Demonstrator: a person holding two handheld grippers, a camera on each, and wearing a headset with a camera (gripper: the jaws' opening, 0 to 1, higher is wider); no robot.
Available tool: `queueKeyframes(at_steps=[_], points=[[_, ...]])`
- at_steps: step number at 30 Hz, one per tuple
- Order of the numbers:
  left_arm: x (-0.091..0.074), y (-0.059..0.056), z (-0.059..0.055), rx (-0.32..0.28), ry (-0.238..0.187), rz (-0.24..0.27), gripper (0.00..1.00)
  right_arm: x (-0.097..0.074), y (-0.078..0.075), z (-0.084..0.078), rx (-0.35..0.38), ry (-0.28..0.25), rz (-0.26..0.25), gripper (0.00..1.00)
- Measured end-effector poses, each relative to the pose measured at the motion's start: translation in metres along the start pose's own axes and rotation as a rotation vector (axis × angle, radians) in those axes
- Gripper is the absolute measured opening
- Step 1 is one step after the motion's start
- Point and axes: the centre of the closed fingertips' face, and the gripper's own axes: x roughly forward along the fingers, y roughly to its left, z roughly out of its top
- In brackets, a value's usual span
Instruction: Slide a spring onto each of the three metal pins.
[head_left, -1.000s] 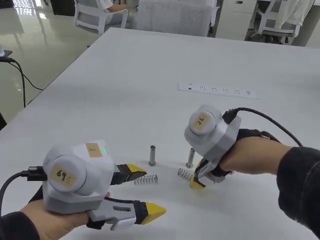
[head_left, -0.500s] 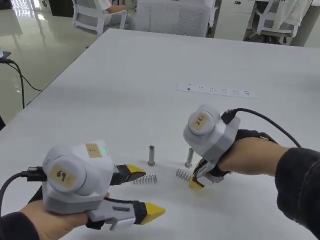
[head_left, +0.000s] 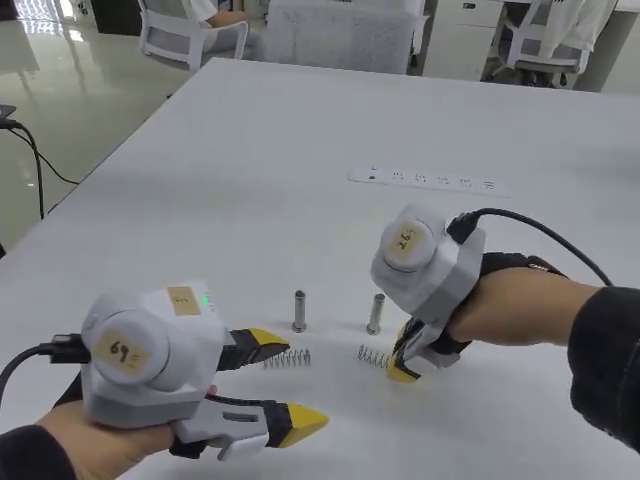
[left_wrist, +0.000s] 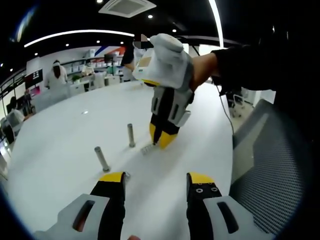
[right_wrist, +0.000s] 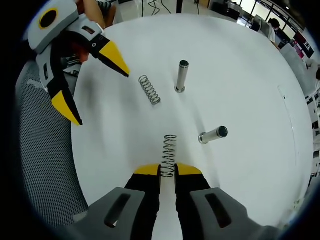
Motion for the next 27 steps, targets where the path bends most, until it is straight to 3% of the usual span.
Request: queueKeyframes(at_steps=[13, 27], points=[[0.0, -0.003, 0.003, 0.025, -0.014, -0.007, 0.4, -0.027, 0.03, 0.015, -0.12, 0.004, 0.07, 0.08], [0.0, -0.008, 0.007, 0.059, -0.031, -0.029, 0.33, -0.041, 0.052, 0.029, -0.21, 0.011, 0.099, 0.08]])
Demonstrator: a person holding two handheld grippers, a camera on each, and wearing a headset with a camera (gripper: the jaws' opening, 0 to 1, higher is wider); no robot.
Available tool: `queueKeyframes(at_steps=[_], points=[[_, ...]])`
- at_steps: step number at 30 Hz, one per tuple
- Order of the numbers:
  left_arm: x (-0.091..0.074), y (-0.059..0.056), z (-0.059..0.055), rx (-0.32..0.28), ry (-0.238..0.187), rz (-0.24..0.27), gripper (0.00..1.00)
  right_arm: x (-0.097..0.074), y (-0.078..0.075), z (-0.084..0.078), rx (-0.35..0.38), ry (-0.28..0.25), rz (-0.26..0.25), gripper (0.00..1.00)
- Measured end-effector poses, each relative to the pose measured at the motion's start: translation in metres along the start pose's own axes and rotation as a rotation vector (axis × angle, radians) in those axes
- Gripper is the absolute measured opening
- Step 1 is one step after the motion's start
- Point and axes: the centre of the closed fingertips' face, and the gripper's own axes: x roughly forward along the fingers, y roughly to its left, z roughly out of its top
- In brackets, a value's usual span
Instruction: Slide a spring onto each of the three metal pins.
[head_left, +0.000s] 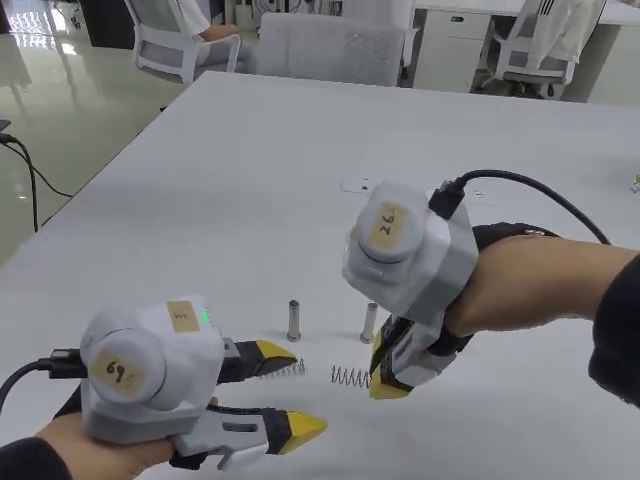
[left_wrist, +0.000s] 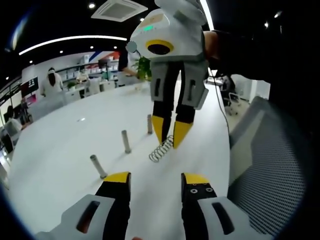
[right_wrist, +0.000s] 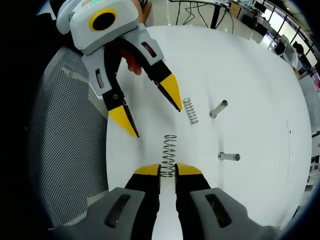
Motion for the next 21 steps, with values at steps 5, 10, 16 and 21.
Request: queueKeyframes(at_steps=[5, 10, 16, 21], points=[[0.0, -0.003, 0.003, 0.014, -0.014, -0.01, 0.3, -0.001, 0.004, 0.003, -0.021, 0.002, 0.009, 0.08], [0.0, -0.007, 0.005, 0.027, -0.026, -0.026, 0.27, -0.001, 0.009, 0.005, -0.039, 0.013, 0.023, 0.08], [0.0, -0.011, 0.008, 0.039, -0.043, -0.044, 0.24, -0.001, 0.015, 0.007, -0.054, 0.022, 0.044, 0.08], [0.001, -0.017, 0.01, 0.053, -0.059, -0.069, 0.2, 0.0, 0.018, 0.008, -0.061, 0.028, 0.057, 0.08]])
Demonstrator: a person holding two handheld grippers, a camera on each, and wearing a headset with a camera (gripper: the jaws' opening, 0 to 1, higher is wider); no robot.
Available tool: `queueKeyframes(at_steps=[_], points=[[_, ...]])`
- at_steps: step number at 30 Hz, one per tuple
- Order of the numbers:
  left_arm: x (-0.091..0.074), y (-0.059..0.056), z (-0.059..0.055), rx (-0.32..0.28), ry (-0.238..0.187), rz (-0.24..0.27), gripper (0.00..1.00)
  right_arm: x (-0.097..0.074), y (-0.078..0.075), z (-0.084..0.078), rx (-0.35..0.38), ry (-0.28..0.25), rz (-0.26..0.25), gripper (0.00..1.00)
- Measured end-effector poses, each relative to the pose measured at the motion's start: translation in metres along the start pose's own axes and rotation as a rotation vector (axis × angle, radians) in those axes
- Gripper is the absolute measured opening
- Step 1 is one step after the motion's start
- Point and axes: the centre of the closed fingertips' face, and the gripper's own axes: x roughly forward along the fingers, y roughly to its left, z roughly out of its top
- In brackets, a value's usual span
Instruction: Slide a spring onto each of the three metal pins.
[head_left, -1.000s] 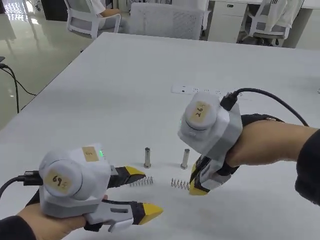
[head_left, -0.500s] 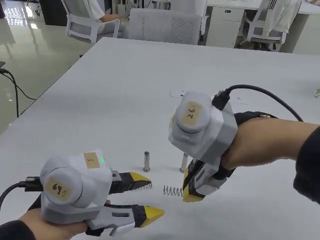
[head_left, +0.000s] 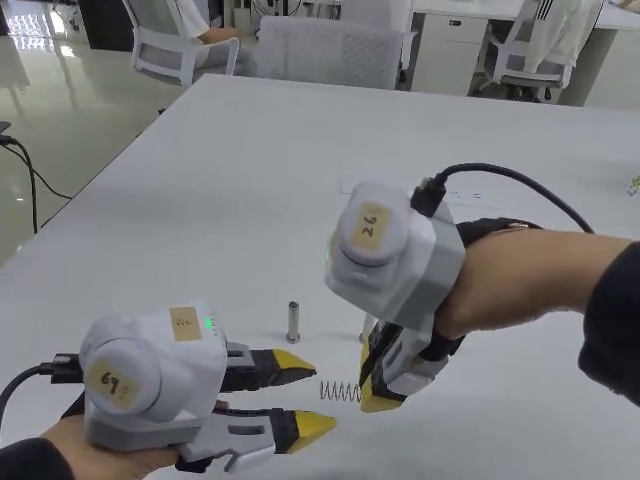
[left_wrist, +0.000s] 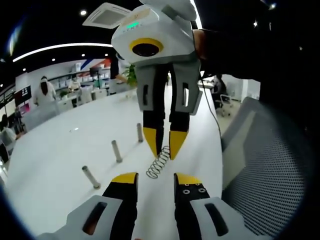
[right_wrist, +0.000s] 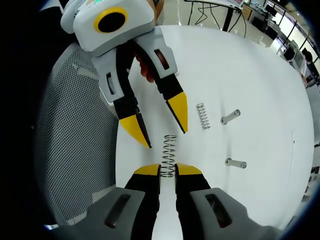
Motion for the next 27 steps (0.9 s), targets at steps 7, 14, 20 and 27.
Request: queueKeyframes(at_steps=[7, 14, 20, 27], points=[[0.002, -0.009, 0.001, 0.019, -0.007, -0.044, 0.14, 0.001, 0.007, -0.001, -0.018, 0.017, 0.034, 0.08], [0.004, -0.015, 0.001, 0.04, -0.002, -0.074, 0.08, 0.002, 0.014, -0.003, -0.034, 0.031, 0.064, 0.08], [0.005, -0.02, 0.0, 0.058, 0.008, -0.093, 0.05, 0.0, 0.019, -0.003, -0.041, 0.033, 0.084, 0.08], [0.006, -0.023, -0.002, 0.085, 0.022, -0.103, 0.04, -0.003, 0.019, -0.002, -0.027, 0.025, 0.093, 0.08]])
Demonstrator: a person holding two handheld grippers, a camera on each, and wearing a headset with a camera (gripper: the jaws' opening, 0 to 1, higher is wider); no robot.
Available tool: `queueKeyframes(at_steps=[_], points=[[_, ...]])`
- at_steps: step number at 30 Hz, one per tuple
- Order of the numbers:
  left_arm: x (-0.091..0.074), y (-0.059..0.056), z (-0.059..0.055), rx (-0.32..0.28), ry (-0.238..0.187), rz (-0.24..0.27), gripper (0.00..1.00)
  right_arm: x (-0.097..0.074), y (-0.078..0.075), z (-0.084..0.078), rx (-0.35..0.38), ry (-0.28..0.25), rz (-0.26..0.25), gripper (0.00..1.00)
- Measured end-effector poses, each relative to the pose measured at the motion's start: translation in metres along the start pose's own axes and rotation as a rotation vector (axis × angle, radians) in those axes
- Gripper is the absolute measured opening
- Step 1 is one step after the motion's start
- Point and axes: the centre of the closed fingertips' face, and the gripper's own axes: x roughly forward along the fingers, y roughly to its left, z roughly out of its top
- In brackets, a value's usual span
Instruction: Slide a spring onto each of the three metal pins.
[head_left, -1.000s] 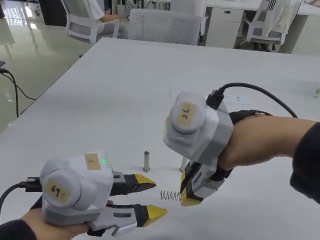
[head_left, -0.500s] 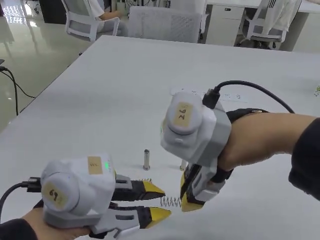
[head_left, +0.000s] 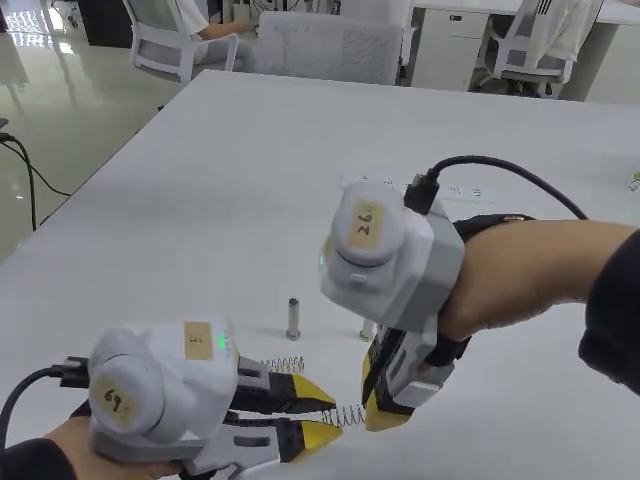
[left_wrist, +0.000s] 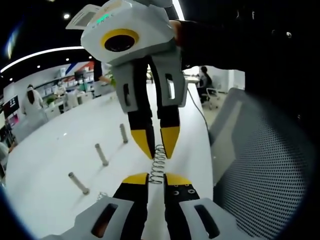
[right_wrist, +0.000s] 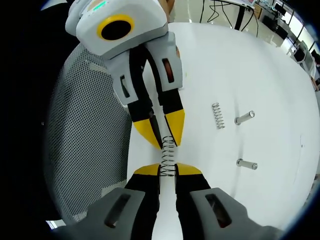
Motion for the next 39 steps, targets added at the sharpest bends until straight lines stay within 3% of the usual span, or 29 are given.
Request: queueKeyframes(at_steps=[16, 39], points=[[0.0, 0.002, 0.0, 0.009, 0.005, 0.008, 0.03, -0.012, -0.001, 0.014, 0.025, -0.035, -0.029, 0.08], [-0.003, 0.005, 0.005, 0.011, -0.015, 0.031, 0.02, -0.023, -0.001, 0.036, -0.019, -0.107, -0.088, 0.08]])
